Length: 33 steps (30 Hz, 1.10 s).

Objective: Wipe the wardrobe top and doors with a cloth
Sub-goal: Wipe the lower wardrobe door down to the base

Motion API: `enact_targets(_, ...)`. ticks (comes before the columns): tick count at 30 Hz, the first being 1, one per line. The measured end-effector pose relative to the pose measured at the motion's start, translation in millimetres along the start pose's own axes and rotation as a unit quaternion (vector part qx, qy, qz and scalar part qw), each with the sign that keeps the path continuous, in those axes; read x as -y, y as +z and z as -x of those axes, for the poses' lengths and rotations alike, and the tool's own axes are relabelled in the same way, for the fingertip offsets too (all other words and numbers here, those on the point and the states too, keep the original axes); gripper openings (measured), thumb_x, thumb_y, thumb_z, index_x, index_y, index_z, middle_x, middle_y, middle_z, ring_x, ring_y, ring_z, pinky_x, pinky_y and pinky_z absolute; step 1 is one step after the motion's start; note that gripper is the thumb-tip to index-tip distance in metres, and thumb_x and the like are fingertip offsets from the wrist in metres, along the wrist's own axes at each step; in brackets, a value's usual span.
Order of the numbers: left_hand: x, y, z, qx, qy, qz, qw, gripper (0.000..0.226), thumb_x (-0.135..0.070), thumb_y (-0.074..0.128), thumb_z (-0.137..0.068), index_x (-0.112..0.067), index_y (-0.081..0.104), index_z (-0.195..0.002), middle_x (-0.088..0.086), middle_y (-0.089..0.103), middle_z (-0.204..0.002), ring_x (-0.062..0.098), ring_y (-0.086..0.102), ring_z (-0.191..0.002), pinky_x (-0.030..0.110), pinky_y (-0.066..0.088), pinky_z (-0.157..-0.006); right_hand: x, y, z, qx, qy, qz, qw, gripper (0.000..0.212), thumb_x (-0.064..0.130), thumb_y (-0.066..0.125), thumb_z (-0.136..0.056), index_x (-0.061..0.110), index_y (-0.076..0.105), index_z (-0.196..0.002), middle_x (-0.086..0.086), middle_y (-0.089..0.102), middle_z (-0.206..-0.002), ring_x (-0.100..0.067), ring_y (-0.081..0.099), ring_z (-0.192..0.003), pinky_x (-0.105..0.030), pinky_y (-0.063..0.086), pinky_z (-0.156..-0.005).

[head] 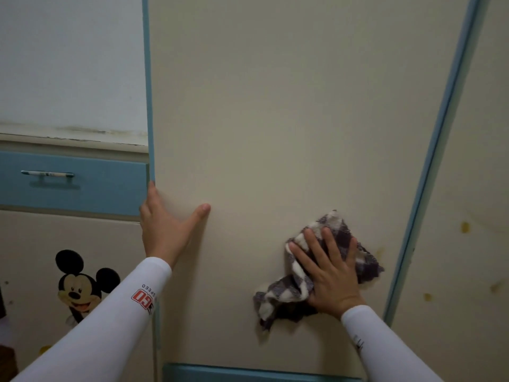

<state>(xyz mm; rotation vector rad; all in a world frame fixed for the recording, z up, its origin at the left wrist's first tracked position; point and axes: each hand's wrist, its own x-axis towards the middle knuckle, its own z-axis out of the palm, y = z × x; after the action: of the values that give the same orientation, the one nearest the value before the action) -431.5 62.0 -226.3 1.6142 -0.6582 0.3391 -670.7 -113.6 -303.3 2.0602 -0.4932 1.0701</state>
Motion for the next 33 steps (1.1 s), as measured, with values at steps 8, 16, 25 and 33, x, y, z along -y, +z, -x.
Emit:
enact_targets(8,1,3,0,-0.001,-0.002,-0.018,1.000,0.109,-0.050,0.075,-0.065,-0.020,0.008,-0.146,0.016,0.022,-0.149,0.033,0.022,-0.136,0.046,0.023,-0.109,-64,-12,17,0.043,0.092,-0.012,0.995,0.079,0.075,0.017,-0.080,0.037,0.002,-0.147,0.004,-0.010,-0.157,-0.028,-0.008,-0.143,-0.065,-0.004,-0.104)
enact_targets(16,9,7,-3,-0.018,0.023,-0.027,0.999,0.108,-0.051,0.073,-0.064,-0.017,0.011,-0.145,0.015,0.024,-0.149,0.029,0.021,-0.137,0.042,0.022,-0.109,-53,-1,39,0.038,0.180,-0.051,0.982,0.085,0.078,0.021,-0.077,0.034,0.005,-0.148,0.002,-0.008,-0.157,-0.031,-0.006,-0.143,-0.062,-0.002,-0.106)
enact_targets(25,6,9,2,-0.013,0.011,-0.022,1.000,0.107,-0.051,0.071,-0.067,-0.015,0.008,-0.146,0.013,0.018,-0.151,0.027,0.016,-0.139,0.041,0.017,-0.111,-29,14,95,0.089,0.108,-0.033,0.990,0.117,0.066,0.052,-0.048,0.034,-0.001,-0.147,-0.001,-0.012,-0.157,-0.030,-0.010,-0.142,-0.060,0.001,-0.103)
enact_targets(33,7,4,2,0.016,0.021,0.003,1.000,0.101,-0.048,0.070,-0.071,-0.019,0.008,-0.146,0.012,0.019,-0.150,0.025,0.017,-0.138,0.040,0.016,-0.111,33,22,48,0.033,0.042,-0.025,0.998,0.108,0.058,0.056,-0.057,0.036,0.000,-0.147,-0.004,-0.011,-0.157,-0.034,-0.009,-0.142,-0.069,0.000,-0.099)
